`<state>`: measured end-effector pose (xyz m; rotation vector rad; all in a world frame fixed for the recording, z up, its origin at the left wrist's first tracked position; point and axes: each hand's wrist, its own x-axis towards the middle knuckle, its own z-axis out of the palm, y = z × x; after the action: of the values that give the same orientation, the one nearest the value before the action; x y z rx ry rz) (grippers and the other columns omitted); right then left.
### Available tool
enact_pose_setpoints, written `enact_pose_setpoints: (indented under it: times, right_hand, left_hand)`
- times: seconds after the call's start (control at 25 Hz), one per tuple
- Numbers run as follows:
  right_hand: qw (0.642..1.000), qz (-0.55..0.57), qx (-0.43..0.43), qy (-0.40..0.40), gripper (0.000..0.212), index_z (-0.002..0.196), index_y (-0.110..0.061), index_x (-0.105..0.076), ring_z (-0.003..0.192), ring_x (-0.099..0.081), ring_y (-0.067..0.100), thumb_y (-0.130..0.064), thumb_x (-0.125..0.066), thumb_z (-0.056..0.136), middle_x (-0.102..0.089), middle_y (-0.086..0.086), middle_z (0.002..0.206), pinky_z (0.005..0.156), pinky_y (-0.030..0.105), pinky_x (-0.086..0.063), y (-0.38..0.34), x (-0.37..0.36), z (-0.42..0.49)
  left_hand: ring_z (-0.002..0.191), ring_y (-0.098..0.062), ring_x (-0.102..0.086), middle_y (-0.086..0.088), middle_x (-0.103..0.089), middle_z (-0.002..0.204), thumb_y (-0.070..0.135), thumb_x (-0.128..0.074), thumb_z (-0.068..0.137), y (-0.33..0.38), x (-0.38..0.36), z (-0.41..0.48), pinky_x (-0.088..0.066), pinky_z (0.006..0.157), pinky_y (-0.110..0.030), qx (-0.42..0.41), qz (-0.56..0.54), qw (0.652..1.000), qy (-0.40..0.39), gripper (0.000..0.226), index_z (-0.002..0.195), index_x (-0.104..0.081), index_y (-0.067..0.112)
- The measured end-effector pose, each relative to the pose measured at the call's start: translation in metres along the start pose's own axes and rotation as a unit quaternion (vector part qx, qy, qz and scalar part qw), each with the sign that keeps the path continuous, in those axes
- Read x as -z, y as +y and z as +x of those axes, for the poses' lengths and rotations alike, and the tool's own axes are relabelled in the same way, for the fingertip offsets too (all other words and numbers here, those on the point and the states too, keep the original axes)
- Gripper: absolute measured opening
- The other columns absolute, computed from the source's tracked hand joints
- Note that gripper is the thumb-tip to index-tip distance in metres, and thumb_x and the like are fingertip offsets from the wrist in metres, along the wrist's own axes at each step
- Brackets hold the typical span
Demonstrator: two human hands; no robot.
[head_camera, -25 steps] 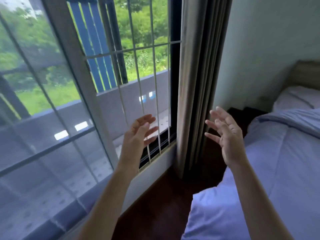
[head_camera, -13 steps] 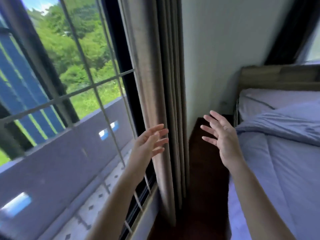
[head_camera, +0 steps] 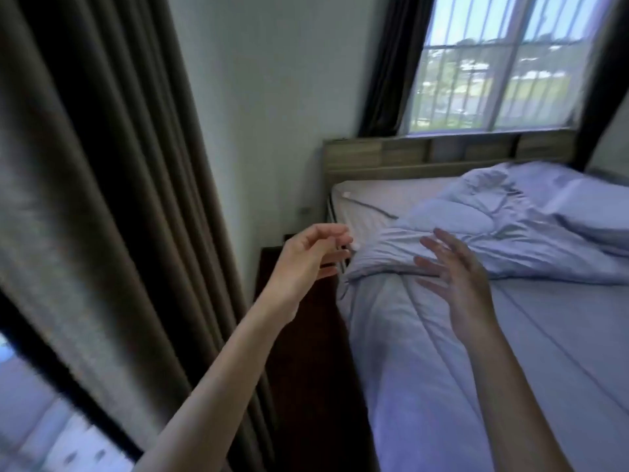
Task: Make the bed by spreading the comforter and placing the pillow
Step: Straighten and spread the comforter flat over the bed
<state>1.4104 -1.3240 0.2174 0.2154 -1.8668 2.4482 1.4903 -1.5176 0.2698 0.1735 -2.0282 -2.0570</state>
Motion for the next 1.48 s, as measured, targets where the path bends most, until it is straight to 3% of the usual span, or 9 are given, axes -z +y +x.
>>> enact_pose_setpoints:
  times: [0.12, 0.28, 0.6, 0.76, 0.96, 1.08, 1.28, 1.4, 1.48]
  right_hand:
    - [0.999, -0.047, 0.004, 0.027, 0.029, 0.122, -0.026, -0.058, 0.082, -0.070, 0.005, -0.016, -0.048, 0.097, -0.069, -0.009, 0.110, 0.077, 0.033, -0.052, 0.010, -0.006, 0.028]
    - [0.990, -0.100, -0.038, 0.088, 0.031, 0.123, -0.024, -0.057, 0.096, -0.064, 0.023, -0.011, -0.048, 0.096, -0.065, -0.001, 0.118, 0.077, 0.034, -0.051, 0.018, 0.026, 0.058]
    - [0.941, -0.098, 0.001, 0.324, 0.023, 0.115, -0.025, -0.060, 0.099, -0.067, 0.024, -0.020, -0.049, 0.096, -0.070, -0.001, 0.110, 0.080, 0.039, -0.052, 0.033, 0.111, 0.178]
    - [0.919, -0.059, 0.018, 0.390, 0.019, 0.107, -0.029, -0.062, 0.098, -0.066, 0.021, -0.021, -0.050, 0.095, -0.070, -0.006, 0.104, 0.087, 0.043, -0.051, 0.037, 0.132, 0.248]
    - [0.909, -0.089, 0.007, 0.408, 0.021, 0.107, -0.028, -0.063, 0.092, -0.067, 0.017, -0.017, -0.049, 0.096, -0.071, -0.005, 0.105, 0.082, 0.038, -0.051, 0.040, 0.142, 0.292]
    - [0.869, -0.108, -0.008, 0.483, 0.021, 0.106, -0.027, -0.063, 0.095, -0.067, 0.018, -0.017, -0.048, 0.096, -0.071, -0.005, 0.105, 0.084, 0.039, -0.051, 0.050, 0.154, 0.291]
    - [0.799, -0.098, -0.045, 0.591, 0.020, 0.108, -0.021, -0.063, 0.094, -0.065, 0.020, -0.016, -0.047, 0.097, -0.070, -0.003, 0.105, 0.083, 0.038, -0.049, 0.086, 0.139, 0.294]
    - [0.760, -0.065, -0.057, 0.644, 0.017, 0.103, -0.022, -0.063, 0.087, -0.063, 0.018, -0.015, -0.048, 0.095, -0.070, -0.001, 0.101, 0.077, 0.035, -0.047, 0.133, 0.108, 0.325]
    - [0.746, -0.044, -0.087, 0.659, 0.016, 0.099, -0.021, -0.062, 0.083, -0.063, 0.018, -0.015, -0.050, 0.094, -0.070, 0.002, 0.100, 0.073, 0.032, -0.045, 0.171, 0.084, 0.351]
  left_hand:
    - [0.078, -0.006, -0.062, 0.009, -0.068, 0.089, 0.009, -0.042, 0.097, 0.005, 0.004, 0.081, -0.045, 0.072, -0.023, -0.009, -0.022, 1.000, -0.011, 0.025, 0.091, -0.062, 0.024]
    - [0.073, -0.004, -0.060, 0.010, -0.066, 0.085, 0.009, -0.041, 0.096, -0.006, -0.023, 0.175, -0.043, 0.066, -0.021, 0.008, -0.095, 0.995, 0.002, 0.026, 0.085, -0.059, 0.024]
    - [0.078, -0.012, -0.064, 0.004, -0.069, 0.088, 0.006, -0.044, 0.096, -0.053, -0.142, 0.316, -0.047, 0.071, -0.026, 0.013, 0.025, 0.964, -0.265, 0.024, 0.091, -0.063, 0.019]
    - [0.083, -0.012, -0.066, 0.004, -0.070, 0.092, 0.007, -0.045, 0.097, -0.050, -0.195, 0.380, -0.051, 0.074, -0.024, -0.021, 0.060, 0.932, -0.358, 0.022, 0.098, -0.065, 0.017]
    - [0.082, -0.013, -0.067, 0.002, -0.071, 0.093, 0.007, -0.044, 0.097, -0.075, -0.247, 0.458, -0.051, 0.074, -0.026, -0.031, 0.077, 0.893, -0.443, 0.024, 0.096, -0.065, 0.018]
    - [0.080, -0.013, -0.064, 0.002, -0.069, 0.091, 0.005, -0.041, 0.097, -0.127, -0.291, 0.486, -0.045, 0.067, -0.024, 0.008, 0.133, 0.856, -0.500, 0.027, 0.092, -0.063, 0.019]
    - [0.070, -0.011, -0.059, 0.000, -0.067, 0.087, 0.001, -0.043, 0.092, -0.210, -0.334, 0.519, -0.045, 0.053, -0.015, 0.022, 0.211, 0.761, -0.614, 0.026, 0.087, -0.061, 0.018]
    - [0.078, -0.018, -0.062, -0.007, -0.068, 0.094, 0.003, -0.048, 0.088, -0.265, -0.333, 0.550, -0.055, 0.077, -0.035, -0.041, 0.275, 0.692, -0.666, 0.028, 0.079, -0.061, 0.026]
    - [0.098, -0.020, -0.063, -0.005, -0.069, 0.107, 0.012, -0.051, 0.090, -0.298, -0.318, 0.574, -0.049, 0.094, -0.032, -0.106, 0.356, 0.614, -0.696, 0.020, 0.091, -0.065, 0.027]
